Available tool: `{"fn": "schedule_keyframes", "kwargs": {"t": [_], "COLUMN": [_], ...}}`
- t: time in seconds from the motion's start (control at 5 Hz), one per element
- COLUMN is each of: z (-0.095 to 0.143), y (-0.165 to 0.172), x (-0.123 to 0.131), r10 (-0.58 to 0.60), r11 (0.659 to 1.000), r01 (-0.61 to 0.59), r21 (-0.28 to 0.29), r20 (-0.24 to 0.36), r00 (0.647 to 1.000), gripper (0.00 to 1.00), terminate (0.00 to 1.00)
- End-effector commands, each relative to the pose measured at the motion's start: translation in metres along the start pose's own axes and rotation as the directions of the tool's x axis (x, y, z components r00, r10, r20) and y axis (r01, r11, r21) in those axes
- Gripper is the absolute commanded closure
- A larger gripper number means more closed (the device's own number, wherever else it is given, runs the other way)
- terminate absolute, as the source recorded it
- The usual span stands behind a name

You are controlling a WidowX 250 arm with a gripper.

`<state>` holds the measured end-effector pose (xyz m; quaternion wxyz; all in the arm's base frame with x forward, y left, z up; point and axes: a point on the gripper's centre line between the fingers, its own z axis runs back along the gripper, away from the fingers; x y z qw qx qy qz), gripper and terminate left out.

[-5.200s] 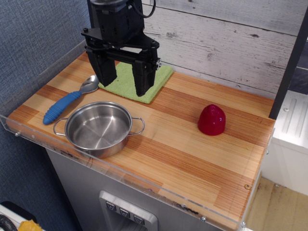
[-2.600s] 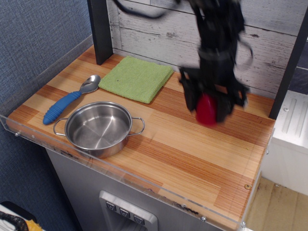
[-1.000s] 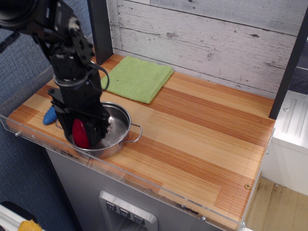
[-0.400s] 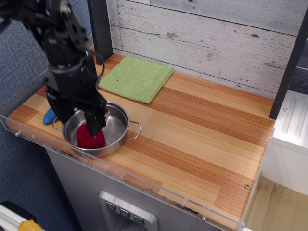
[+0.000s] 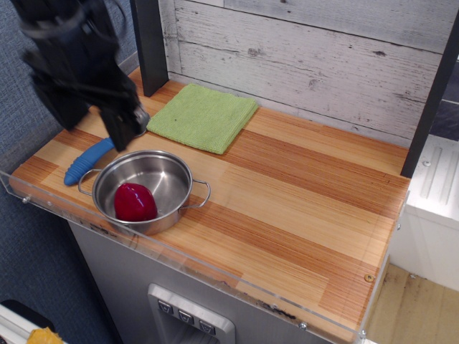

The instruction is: Place the red vegetable in the silver pot.

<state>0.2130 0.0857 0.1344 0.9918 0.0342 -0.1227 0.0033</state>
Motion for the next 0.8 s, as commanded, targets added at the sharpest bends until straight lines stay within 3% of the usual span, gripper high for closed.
{"fn": "schedule_keyframes", "kwargs": {"t": [0.0,0.4,0.6], "z": [0.0073,0.0031,0.0031], "y": [-0.0076,-0.0088,-0.0088], "x": [0.0094,0.0116,0.0116], "r10": [-0.012,-0.034,-0.034], "r11": [0.999,0.998,0.998], "r01": [0.011,0.031,0.031], "r21": [-0.035,-0.046,-0.046], "r20": [-0.034,-0.056,-0.056], "r00": [0.999,0.998,0.998], "gripper": [0.00,0.00,0.00], "terminate": [0.00,0.00,1.00]}}
